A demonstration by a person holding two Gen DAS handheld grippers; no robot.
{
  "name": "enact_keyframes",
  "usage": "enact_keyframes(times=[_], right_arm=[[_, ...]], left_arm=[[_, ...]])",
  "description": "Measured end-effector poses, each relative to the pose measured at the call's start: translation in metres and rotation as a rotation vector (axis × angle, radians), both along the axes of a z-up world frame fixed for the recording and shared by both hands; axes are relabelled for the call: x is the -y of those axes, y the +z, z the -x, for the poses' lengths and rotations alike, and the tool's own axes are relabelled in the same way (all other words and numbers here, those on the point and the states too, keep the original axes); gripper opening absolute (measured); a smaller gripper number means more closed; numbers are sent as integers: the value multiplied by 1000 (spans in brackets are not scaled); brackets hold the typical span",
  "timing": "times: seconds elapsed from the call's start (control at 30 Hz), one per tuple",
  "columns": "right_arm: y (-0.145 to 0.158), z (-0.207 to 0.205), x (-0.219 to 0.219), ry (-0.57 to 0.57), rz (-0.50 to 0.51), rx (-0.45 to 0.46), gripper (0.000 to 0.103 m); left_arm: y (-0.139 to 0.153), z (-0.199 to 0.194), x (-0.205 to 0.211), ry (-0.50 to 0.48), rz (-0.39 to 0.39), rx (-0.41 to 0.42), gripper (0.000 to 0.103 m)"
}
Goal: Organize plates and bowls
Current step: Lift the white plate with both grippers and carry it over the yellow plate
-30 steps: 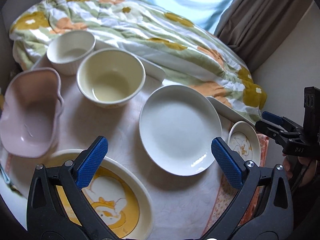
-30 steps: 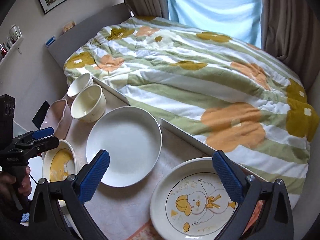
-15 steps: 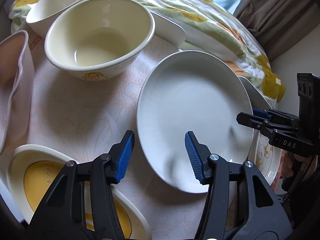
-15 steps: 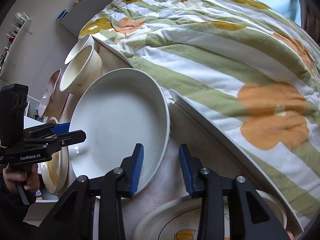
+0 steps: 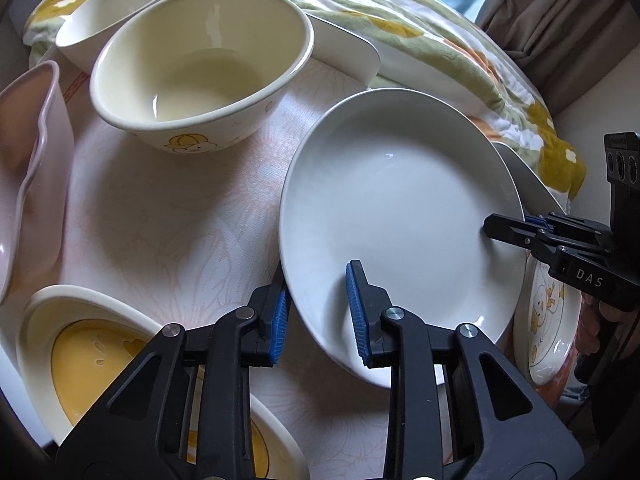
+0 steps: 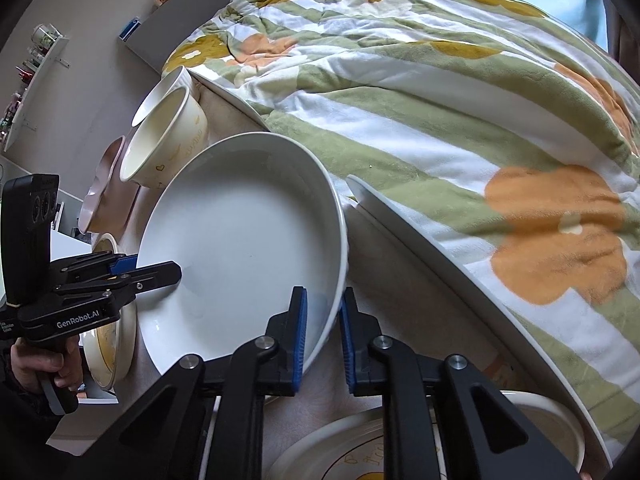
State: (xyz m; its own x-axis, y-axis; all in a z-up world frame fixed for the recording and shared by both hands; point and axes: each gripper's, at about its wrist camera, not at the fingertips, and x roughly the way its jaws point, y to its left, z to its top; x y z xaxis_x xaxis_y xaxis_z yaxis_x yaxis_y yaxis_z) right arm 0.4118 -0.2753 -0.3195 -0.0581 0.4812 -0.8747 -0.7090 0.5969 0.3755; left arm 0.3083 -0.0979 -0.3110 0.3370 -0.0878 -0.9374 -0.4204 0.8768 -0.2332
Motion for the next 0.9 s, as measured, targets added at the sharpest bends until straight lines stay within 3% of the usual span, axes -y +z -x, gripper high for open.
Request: enact_keyframes(times=[0.47,0.9], right_arm=[[17,7,5,-34,-24,42,15],[109,46,-3,-133,-59,150,15]], left_arm=[[28,6,5,-51,-84,45,23],[121,39,-19,-126,-113,206,23]])
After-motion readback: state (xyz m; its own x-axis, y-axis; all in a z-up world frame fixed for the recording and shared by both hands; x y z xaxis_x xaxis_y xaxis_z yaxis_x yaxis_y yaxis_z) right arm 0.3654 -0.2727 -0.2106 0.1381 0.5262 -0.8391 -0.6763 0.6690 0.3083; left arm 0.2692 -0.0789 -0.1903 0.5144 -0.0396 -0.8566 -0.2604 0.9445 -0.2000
